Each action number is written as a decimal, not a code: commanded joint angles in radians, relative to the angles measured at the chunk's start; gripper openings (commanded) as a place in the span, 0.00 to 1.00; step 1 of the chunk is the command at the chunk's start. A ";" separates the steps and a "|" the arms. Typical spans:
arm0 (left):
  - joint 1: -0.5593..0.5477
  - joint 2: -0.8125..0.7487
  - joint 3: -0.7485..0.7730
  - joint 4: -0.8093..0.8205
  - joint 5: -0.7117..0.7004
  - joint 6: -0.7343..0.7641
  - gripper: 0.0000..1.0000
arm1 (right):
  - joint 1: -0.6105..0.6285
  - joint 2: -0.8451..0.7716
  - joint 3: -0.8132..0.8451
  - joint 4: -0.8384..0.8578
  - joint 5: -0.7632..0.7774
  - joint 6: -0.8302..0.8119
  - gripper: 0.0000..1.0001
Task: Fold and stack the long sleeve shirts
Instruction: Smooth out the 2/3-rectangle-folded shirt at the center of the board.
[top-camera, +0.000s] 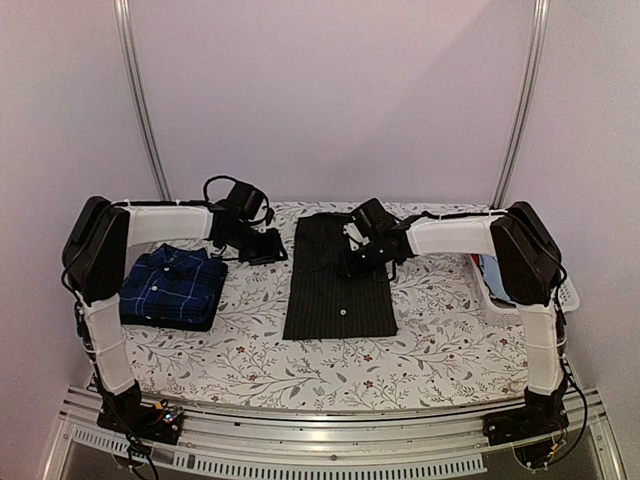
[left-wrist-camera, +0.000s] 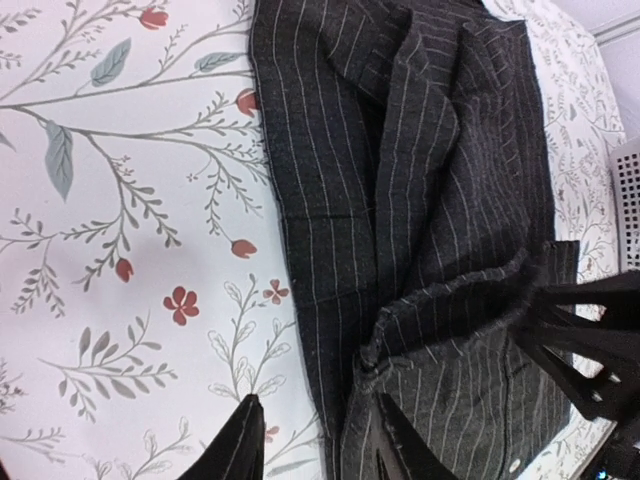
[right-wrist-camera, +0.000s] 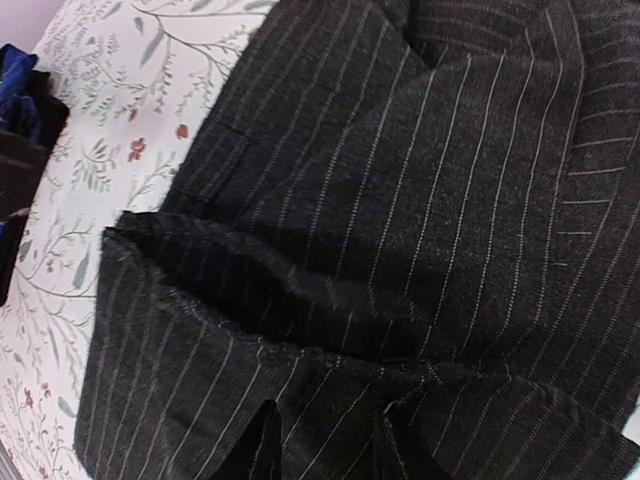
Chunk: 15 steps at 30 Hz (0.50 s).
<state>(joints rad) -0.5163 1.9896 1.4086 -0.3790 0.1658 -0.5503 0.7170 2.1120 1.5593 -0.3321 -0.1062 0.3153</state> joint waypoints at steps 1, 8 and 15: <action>-0.004 -0.158 -0.099 0.029 0.012 -0.011 0.36 | -0.005 0.153 0.077 -0.037 0.021 0.035 0.30; -0.041 -0.326 -0.246 0.034 0.060 -0.020 0.38 | -0.002 0.235 0.183 -0.062 0.070 0.073 0.40; -0.050 -0.384 -0.358 0.098 0.118 -0.029 0.39 | 0.002 0.033 0.087 -0.069 0.153 0.112 0.47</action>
<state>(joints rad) -0.5568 1.6360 1.1019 -0.3325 0.2409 -0.5701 0.7189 2.2879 1.7084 -0.3576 -0.0360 0.3897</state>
